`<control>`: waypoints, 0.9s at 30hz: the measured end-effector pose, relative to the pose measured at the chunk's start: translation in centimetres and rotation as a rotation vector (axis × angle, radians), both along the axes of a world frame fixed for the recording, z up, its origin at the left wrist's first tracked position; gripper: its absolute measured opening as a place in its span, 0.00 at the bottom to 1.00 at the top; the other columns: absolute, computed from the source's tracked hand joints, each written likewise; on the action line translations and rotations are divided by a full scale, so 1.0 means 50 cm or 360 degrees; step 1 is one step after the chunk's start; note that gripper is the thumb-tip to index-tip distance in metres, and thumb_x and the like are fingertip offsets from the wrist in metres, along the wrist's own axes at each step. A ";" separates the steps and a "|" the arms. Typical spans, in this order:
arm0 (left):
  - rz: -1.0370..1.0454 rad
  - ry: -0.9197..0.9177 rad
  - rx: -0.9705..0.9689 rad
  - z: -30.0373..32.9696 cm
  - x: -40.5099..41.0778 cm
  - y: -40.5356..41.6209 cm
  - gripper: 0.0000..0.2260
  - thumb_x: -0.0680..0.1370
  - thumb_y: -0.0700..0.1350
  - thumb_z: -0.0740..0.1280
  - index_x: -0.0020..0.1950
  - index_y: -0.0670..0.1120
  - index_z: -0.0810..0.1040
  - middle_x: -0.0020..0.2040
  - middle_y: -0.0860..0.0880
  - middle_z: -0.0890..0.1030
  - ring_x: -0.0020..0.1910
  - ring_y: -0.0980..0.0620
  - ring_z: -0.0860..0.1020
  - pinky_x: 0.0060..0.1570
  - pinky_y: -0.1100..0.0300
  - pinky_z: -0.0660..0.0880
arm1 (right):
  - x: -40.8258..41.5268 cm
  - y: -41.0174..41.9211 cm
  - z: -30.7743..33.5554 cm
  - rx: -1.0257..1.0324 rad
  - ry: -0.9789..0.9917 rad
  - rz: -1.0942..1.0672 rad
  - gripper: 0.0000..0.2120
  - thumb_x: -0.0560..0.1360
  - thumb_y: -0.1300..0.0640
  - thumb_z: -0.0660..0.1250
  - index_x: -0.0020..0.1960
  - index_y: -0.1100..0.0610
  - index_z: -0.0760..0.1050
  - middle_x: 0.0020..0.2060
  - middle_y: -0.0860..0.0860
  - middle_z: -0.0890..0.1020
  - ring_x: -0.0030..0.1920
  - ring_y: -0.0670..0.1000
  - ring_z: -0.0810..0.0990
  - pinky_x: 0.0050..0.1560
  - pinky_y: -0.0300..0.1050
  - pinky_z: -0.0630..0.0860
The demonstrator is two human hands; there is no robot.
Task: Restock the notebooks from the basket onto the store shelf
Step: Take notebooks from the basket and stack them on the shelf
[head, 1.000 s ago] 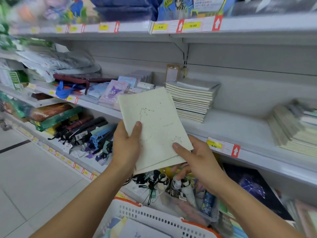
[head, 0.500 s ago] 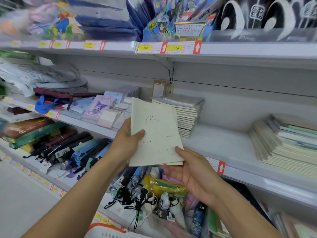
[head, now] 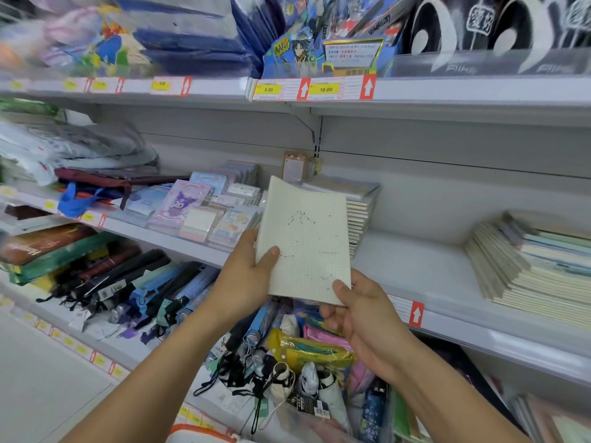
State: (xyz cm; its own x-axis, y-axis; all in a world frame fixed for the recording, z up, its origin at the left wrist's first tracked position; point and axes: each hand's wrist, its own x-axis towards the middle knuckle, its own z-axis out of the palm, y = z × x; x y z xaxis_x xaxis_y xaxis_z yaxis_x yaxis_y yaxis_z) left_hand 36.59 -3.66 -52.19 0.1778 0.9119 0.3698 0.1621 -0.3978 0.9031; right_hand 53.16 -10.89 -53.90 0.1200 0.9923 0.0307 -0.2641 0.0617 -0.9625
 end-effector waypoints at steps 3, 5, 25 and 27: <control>-0.0078 -0.0121 -0.0127 0.012 -0.003 -0.010 0.13 0.83 0.48 0.59 0.67 0.49 0.67 0.45 0.50 0.78 0.34 0.53 0.78 0.24 0.61 0.73 | -0.002 -0.006 0.014 0.0017 0.0010 0.0011 0.11 0.84 0.63 0.56 0.62 0.58 0.75 0.44 0.59 0.81 0.28 0.47 0.74 0.23 0.38 0.71; -0.0166 -0.0205 -0.0220 0.035 -0.008 -0.018 0.13 0.83 0.53 0.57 0.66 0.52 0.68 0.44 0.48 0.79 0.29 0.51 0.78 0.22 0.60 0.71 | 0.012 0.005 0.041 0.0055 0.0100 -0.0095 0.12 0.84 0.65 0.56 0.63 0.60 0.74 0.44 0.58 0.82 0.28 0.47 0.75 0.24 0.37 0.72; -0.0010 -0.0310 -0.0336 0.031 -0.049 0.019 0.06 0.81 0.50 0.63 0.56 0.52 0.75 0.50 0.48 0.84 0.38 0.49 0.84 0.33 0.56 0.78 | 0.168 0.314 0.277 -0.0377 -0.1986 -0.0644 0.23 0.68 0.46 0.79 0.37 0.58 0.68 0.31 0.52 0.73 0.28 0.50 0.70 0.27 0.42 0.66; -0.0005 -0.0311 -0.0348 0.028 -0.047 0.017 0.06 0.81 0.50 0.63 0.56 0.52 0.75 0.49 0.48 0.84 0.38 0.49 0.83 0.32 0.56 0.78 | 0.166 0.325 0.271 -0.0381 -0.2101 -0.0691 0.23 0.69 0.43 0.78 0.40 0.58 0.69 0.33 0.52 0.73 0.33 0.52 0.73 0.31 0.43 0.69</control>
